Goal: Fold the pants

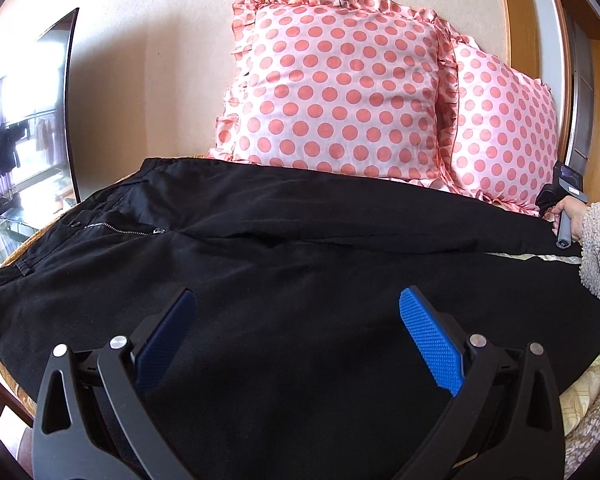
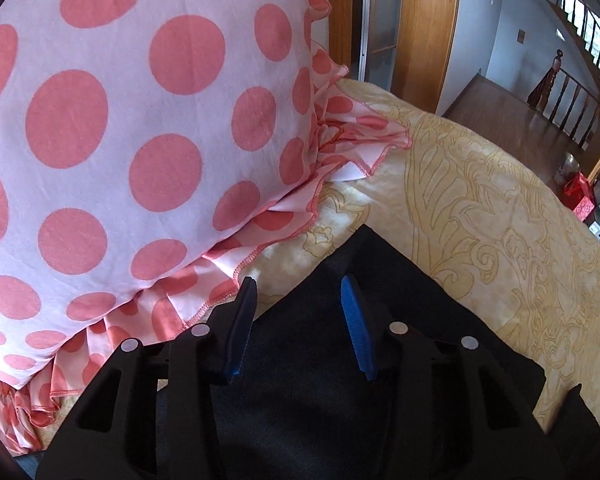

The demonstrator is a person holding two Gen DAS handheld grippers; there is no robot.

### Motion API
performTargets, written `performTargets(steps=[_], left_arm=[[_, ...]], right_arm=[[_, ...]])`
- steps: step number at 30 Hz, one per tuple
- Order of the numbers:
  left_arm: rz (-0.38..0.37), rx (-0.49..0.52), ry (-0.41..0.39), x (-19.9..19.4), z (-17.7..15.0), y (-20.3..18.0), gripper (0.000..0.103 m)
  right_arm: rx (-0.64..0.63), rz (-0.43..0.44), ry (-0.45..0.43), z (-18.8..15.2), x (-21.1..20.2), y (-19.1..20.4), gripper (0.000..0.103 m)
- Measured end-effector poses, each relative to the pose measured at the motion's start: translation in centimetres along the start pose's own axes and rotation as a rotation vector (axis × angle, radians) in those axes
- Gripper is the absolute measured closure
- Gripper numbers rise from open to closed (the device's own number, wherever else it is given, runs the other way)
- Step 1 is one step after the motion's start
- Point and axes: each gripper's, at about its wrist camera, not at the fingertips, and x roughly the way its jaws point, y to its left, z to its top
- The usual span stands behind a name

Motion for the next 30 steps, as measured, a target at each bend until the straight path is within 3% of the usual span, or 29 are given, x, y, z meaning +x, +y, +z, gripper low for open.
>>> performTargets(steps=[2,4,6,13,19,25,30], left_arm=[[0.000,0.006,0.000,0.0,0.0,-0.1,0.002],[0.003,0.010,-0.001,0.0,-0.1,-0.2,0.002],[0.004,0.006,0.005,-0.1,-0.1,-0.2,0.002],[0.010,-0.007,-0.004,-1.2,-0.3,0.2,0.002],[0.003,-0.031,-0.045,-3.6,-0.4,0.6,0.002],[-0.007,-0.034,-0.063,-5.5,-1.0,0.7,0.002],[-0.032,-0.045,-0.062,-6.2,-1.3,0.7,0.002]], right_arm=[[-0.031,-0.036,-0.018,-0.2,0.2,0.0,0.078],[-0.011,-0.014,-0.034,-0.5,0.0,-0.8,0.094],[0.029,0.042,-0.033,-0.5,-0.2,-2.1,0.100],[0.147,0.286,-0.086,-1.1,-3.6,-7.2,0.101],[0.185,0.517,-0.153,-4.3,-10.1,-12.3,0.101],[0.153,0.684,-0.259,-12.1,-17.9,-19.5,0.101],[0.176,0.658,-0.191,-19.9,-17.9,-24.5,0.101]])
